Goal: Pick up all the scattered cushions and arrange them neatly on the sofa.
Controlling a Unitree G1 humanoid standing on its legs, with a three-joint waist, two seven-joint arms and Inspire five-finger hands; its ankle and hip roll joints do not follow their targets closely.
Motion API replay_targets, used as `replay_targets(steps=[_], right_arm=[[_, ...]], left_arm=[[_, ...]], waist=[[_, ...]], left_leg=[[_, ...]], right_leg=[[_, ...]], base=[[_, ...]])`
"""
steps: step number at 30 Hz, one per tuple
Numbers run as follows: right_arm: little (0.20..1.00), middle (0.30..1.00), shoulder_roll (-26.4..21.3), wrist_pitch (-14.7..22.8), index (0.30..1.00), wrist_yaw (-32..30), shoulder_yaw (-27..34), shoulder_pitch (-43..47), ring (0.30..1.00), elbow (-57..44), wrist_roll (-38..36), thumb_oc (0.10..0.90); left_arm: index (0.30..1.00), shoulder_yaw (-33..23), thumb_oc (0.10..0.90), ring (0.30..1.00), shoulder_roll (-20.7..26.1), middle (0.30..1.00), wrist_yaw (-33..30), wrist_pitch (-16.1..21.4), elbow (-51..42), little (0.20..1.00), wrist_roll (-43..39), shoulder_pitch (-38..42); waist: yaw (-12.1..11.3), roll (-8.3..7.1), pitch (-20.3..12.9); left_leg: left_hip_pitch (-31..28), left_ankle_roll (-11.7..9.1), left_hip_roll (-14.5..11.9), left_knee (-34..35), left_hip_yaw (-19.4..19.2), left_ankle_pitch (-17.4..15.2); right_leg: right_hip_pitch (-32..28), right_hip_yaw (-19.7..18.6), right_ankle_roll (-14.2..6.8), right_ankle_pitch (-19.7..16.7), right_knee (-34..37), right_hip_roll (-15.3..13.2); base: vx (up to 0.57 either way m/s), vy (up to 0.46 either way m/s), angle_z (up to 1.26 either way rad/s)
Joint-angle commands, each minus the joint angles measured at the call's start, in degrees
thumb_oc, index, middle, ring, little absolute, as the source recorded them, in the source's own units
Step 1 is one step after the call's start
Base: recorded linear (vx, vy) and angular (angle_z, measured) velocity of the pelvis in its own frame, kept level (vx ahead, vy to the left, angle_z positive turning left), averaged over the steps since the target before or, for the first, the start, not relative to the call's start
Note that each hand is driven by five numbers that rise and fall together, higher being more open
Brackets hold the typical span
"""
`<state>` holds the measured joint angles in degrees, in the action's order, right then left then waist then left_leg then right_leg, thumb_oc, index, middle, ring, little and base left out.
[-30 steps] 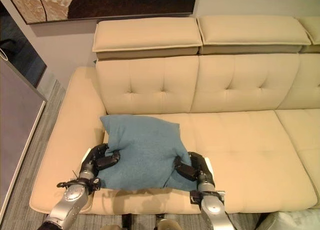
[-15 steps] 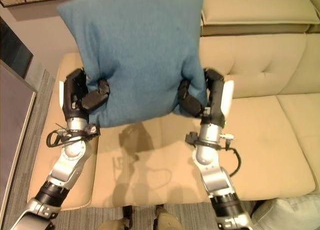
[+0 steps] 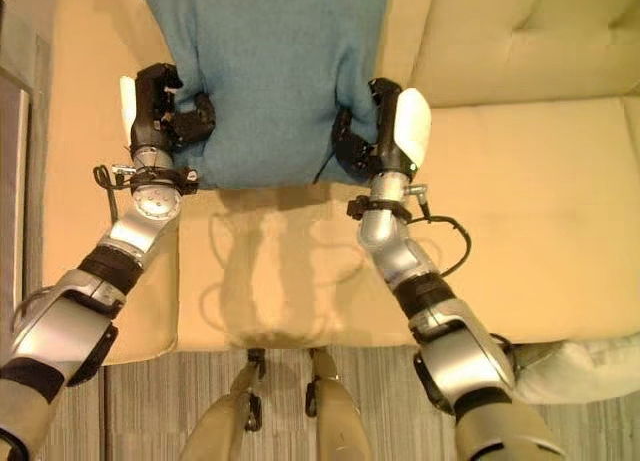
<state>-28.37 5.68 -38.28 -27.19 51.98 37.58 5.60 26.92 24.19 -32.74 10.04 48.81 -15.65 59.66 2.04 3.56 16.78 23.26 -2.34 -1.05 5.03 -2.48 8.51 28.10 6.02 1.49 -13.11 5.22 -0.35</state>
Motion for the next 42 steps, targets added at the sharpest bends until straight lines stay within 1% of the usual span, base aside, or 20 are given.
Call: replay_targets(steps=[1,3,5,7,8,9,10,11,16,19,20,24,25,29,33,35,36,38,40,42], right_arm=[[0.900,0.900,3.07,6.09,0.900,1.40,-0.34,9.42,0.900,-8.50,1.70,0.800],[0.900,0.900,2.76,5.96,0.900,2.38,-0.54,8.56,0.900,-8.43,1.81,0.800],[0.900,0.900,1.89,5.83,0.900,4.70,-0.25,5.37,0.900,-7.60,0.88,0.800],[0.900,0.900,1.22,5.94,0.900,5.05,0.37,4.11,0.900,-7.77,0.66,0.800],[0.900,0.900,0.27,6.49,0.900,5.75,2.19,1.33,0.900,-8.67,0.09,0.800],[0.900,0.900,0.28,6.43,0.900,5.80,2.23,1.01,0.900,-8.86,0.12,0.800],[0.900,0.900,-0.83,6.93,0.900,6.27,4.52,-1.86,0.900,-9.45,-0.34,0.800],[0.900,0.900,-1.13,7.05,0.900,6.57,5.51,-3.28,0.900,-9.78,-0.64,0.800],[0.900,0.900,-2.33,7.14,0.900,8.35,8.54,-8.56,0.900,-10.53,-2.06,0.800],[0.900,0.900,-3.78,7.45,0.900,10.47,11.19,-13.99,0.900,-12.08,-3.13,0.800],[0.900,0.900,-3.77,7.41,0.900,10.53,11.25,-14.19,0.900,-12.22,-3.13,0.800],[0.900,0.900,-4.19,7.84,0.900,12.86,14.54,-21.37,0.900,-14.14,-4.39,0.800],[0.900,0.900,-4.29,7.60,0.900,13.38,16.03,-24.23,0.900,-13.52,-4.07,0.800],[0.900,0.900,-3.82,7.13,0.900,12.53,16.64,-24.53,0.900,-11.87,-3.58,0.800],[0.900,0.900,-2.25,6.33,0.900,11.87,16.83,-24.31,0.900,-8.47,-4.75,0.800],[0.900,0.900,-1.53,5.91,0.900,12.01,16.70,-23.71,0.900,-6.02,-6.29,0.800],[0.900,0.900,-1.53,5.95,0.900,12.01,16.64,-23.68,0.900,-5.94,-6.33,0.800],[0.900,0.900,-1.68,5.50,0.900,12.35,15.73,-21.80,0.900,-3.37,-7.45,0.800],[0.900,0.900,-1.96,5.35,0.900,12.31,15.62,-20.98,0.900,-2.32,-7.85,0.800],[0.900,0.900,-2.74,4.82,0.900,11.86,15.26,-17.73,0.900,1.22,-9.18,0.800]], left_arm=[[0.900,2.47,0.800,0.900,0.03,0.900,2.17,6.37,-6.19,0.900,3.49,7.23],[0.900,2.01,0.800,0.900,0.06,0.900,2.66,6.24,-6.15,0.900,3.18,5.53],[0.900,-0.53,0.800,0.900,-0.78,0.900,4.57,6.23,-5.61,0.900,0.66,-2.39],[0.900,-1.05,0.800,0.900,-0.66,0.900,4.98,6.00,-6.29,0.900,1.13,-4.87],[0.900,-2.13,0.800,0.900,-0.13,0.900,5.65,5.70,-8.11,0.900,2.81,-10.02],[0.900,-2.13,0.800,0.900,-0.13,0.900,5.61,5.58,-8.38,0.900,2.91,-10.38],[0.900,-3.44,0.800,0.900,-0.18,0.900,6.26,5.14,-9.23,0.900,4.32,-14.67],[0.900,-4.16,0.800,0.900,-0.36,0.900,6.59,4.99,-9.35,0.900,4.69,-16.73],[0.900,-6.49,0.800,0.900,-0.32,0.900,7.90,4.71,-9.98,0.900,5.03,-22.29],[0.900,-8.91,0.800,0.900,1.06,0.900,9.19,4.68,-11.84,0.900,5.32,-26.88],[0.900,-8.89,0.800,0.900,1.08,0.900,9.21,4.64,-11.95,0.900,5.32,-27.04],[0.900,-11.26,0.800,0.900,2.36,0.900,10.93,4.53,-14.24,0.900,6.10,-32.04],[0.900,-12.26,0.800,0.900,3.02,0.900,12.04,4.71,-15.62,0.900,6.54,-34.74],[0.900,-13.16,0.800,0.900,2.70,0.900,12.56,5.40,-17.40,0.900,5.34,-37.09],[0.900,-14.21,0.800,0.900,1.02,0.900,13.54,6.37,-19.69,0.900,2.84,-42.04],[0.900,-13.79,0.800,0.900,0.26,0.900,15.14,6.76,-21.18,0.900,1.91,-46.17],[0.900,-13.82,0.800,0.900,0.27,0.900,15.15,6.74,-21.25,0.900,1.90,-46.26],[0.900,-13.87,0.800,0.900,-0.10,0.900,17.16,6.98,-22.72,0.900,-0.13,-50.56],[0.900,-13.91,0.800,0.900,-0.13,0.900,17.75,7.20,-23.08,0.900,-1.02,-51.95],[0.900,-14.83,0.800,0.900,0.04,0.900,19.43,7.80,-24.83,0.900,-4.23,-56.51]], waist=[[-0.26,-2.80,-4.20],[-0.25,-2.89,-4.31],[-0.43,-3.14,-4.33],[-0.53,-3.15,-4.25],[-0.75,-3.25,-4.06],[-0.76,-3.26,-4.26],[-0.97,-3.29,-4.06],[-1.07,-3.33,-4.05],[-1.25,-3.46,-4.20],[-1.42,-3.68,-4.78],[-1.44,-3.70,-4.85],[-1.39,-3.77,-5.68],[-1.41,-3.73,-5.82],[-1.80,-3.48,-5.80],[-2.55,-3.06,-5.96],[-3.35,-2.74,-5.82],[-3.33,-2.74,-5.86],[-4.32,-2.24,-5.07],[-4.63,-2.04,-4.68],[-6.43,-1.23,-3.44]], left_leg=[[-0.35,-0.32,1.67,-0.03,4.56,-1.16],[-0.29,-0.39,1.74,-0.03,4.73,-1.22],[-0.43,-0.72,1.73,-0.03,4.99,-1.01],[-0.41,-0.77,1.71,-0.03,5.06,-0.97],[-0.50,-0.90,1.73,-0.03,5.17,-0.95],[-0.52,-0.90,1.73,-0.03,5.18,-0.96],[-0.62,-0.98,1.69,-0.03,5.25,-0.88],[-0.62,-1.02,1.67,-0.03,5.29,-0.88],[-0.90,-1.17,1.61,-0.03,5.44,-0.98],[-1.49,-1.28,1.43,-0.03,5.48,-1.02],[-1.53,-1.28,1.43,-0.03,5.48,-1.03],[-3.17,-1.23,1.26,-0.03,5.25,-1.42],[-4.24,-1.16,1.30,-0.03,5.07,-1.65],[-4.46,-1.04,1.43,-0.03,4.93,-1.63],[-4.07,-0.89,1.56,-0.03,4.93,-1.48],[-3.81,-0.78,1.72,-0.03,5.11,-1.36],[-3.81,-0.78,1.72,-0.03,5.11,-1.36],[-3.90,-0.80,1.84,-0.03,5.42,-1.09],[-3.96,-0.87,1.87,-0.03,5.53,-0.96],[-3.89,-1.01,1.93,-0.03,5.88,-0.51]], right_leg=[[-5.29,-1.48,-6.71,5.02,-0.91,-2.02],[-5.23,-1.29,-6.65,5.05,-0.92,-2.01],[-5.53,-0.81,-6.37,5.21,-0.83,-1.85],[-5.56,-0.66,-6.32,5.28,-0.78,-1.84],[-5.75,-0.50,-6.30,5.37,-0.70,-1.76],[-5.78,-0.50,-6.30,5.38,-0.68,-1.76],[-5.96,-0.39,-6.18,5.50,-0.69,-1.73],[-6.08,-0.28,-6.13,5.60,-0.68,-1.72],[-6.56,0.10,-5.94,5.86,-0.60,-1.68],[-7.43,0.33,-5.81,6.11,-0.43,-1.43],[-7.48,0.33,-5.81,6.12,-0.42,-1.43],[-9.22,0.35,-5.70,6.59,-0.27,-1.31],[-10.34,0.42,-5.64,6.91,-0.22,-1.24],[-10.52,0.50,-5.68,6.94,-0.22,-1.26],[-10.16,0.50,-5.76,6.84,-0.22,-1.32],[-10.07,0.64,-5.58,7.00,-0.22,-1.36],[-10.07,0.64,-5.57,7.00,-0.22,-1.36],[-10.24,0.91,-5.28,7.31,-0.66,-1.49],[-10.29,1.13,-5.23,7.36,-0.79,-1.58],[-10.17,1.82,-5.02,7.52,-1.25,-1.89]], base=[[0.01,-0.047,0.00],[0.00,-0.030,0.02],[0.00,-0.069,0.11],[-0.01,-0.034,0.13],[0.00,-0.020,0.11],[-0.01,-0.037,-0.08],[-0.01,-0.030,-0.12],[-0.01,-0.038,-0.04],[-0.01,-0.027,0.21],[0.00,-0.025,0.08],[0.02,-0.026,0.03],[0.01,-0.008,-0.01],[0.02,-0.027,-0.04],[0.00,0.000,0.00],[0.00,0.000,0.00],[0.01,-0.009,0.02],[0.01,-0.016,0.05],[0.01,-0.008,0.02],[0.00,0.000,0.00],[0.00,-0.026,0.05]])
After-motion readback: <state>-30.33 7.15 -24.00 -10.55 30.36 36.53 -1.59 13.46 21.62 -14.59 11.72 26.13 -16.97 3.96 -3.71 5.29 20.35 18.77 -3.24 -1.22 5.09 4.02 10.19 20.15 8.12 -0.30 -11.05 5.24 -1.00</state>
